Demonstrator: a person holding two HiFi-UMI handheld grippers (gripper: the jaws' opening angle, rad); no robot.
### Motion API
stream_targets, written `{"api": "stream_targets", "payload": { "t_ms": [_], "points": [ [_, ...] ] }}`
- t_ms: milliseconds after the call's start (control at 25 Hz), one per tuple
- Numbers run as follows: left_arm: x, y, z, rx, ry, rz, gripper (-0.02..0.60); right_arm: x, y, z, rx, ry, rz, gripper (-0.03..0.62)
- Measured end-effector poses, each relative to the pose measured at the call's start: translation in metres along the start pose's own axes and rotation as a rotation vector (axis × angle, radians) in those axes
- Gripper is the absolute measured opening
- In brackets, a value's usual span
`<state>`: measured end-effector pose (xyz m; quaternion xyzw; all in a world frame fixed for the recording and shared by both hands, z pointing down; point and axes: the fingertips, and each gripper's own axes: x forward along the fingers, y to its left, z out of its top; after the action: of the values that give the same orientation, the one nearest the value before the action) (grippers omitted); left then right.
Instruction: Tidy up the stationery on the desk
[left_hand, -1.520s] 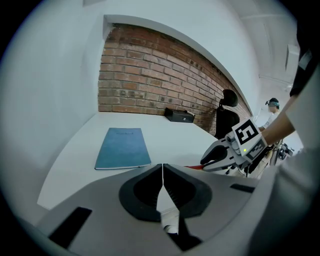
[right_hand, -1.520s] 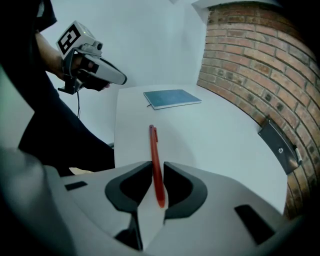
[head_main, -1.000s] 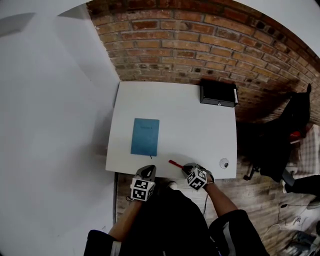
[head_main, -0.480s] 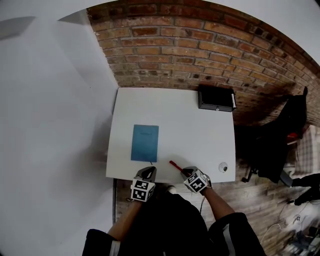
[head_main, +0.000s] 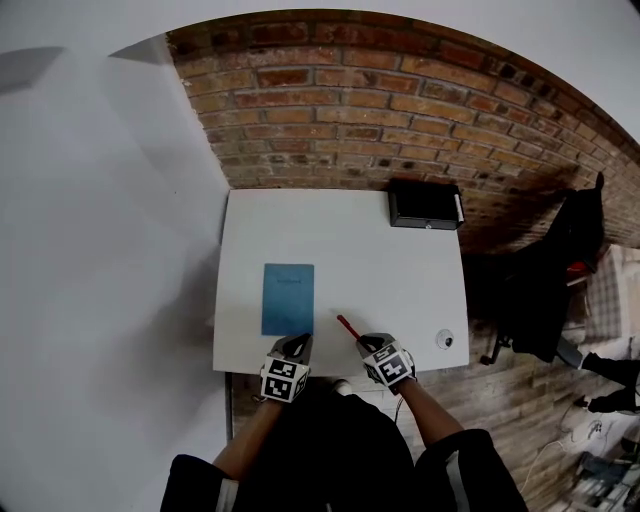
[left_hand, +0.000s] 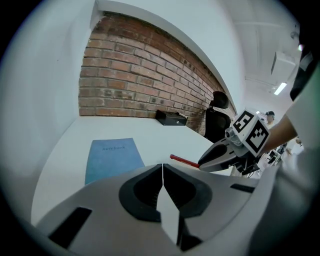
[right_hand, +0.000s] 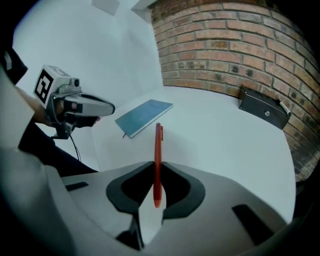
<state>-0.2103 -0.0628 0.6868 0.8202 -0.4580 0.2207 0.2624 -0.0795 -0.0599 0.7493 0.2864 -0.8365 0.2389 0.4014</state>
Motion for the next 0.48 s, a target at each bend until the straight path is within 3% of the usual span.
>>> {"api": "stream_targets", "payload": {
  "t_ms": [480],
  "points": [
    [0.011,0.030,0.015,0.033,0.013,-0.043,0.018,0.014,-0.002,0.055,0.212,-0.070,-0.077,0.064]
  ]
}}
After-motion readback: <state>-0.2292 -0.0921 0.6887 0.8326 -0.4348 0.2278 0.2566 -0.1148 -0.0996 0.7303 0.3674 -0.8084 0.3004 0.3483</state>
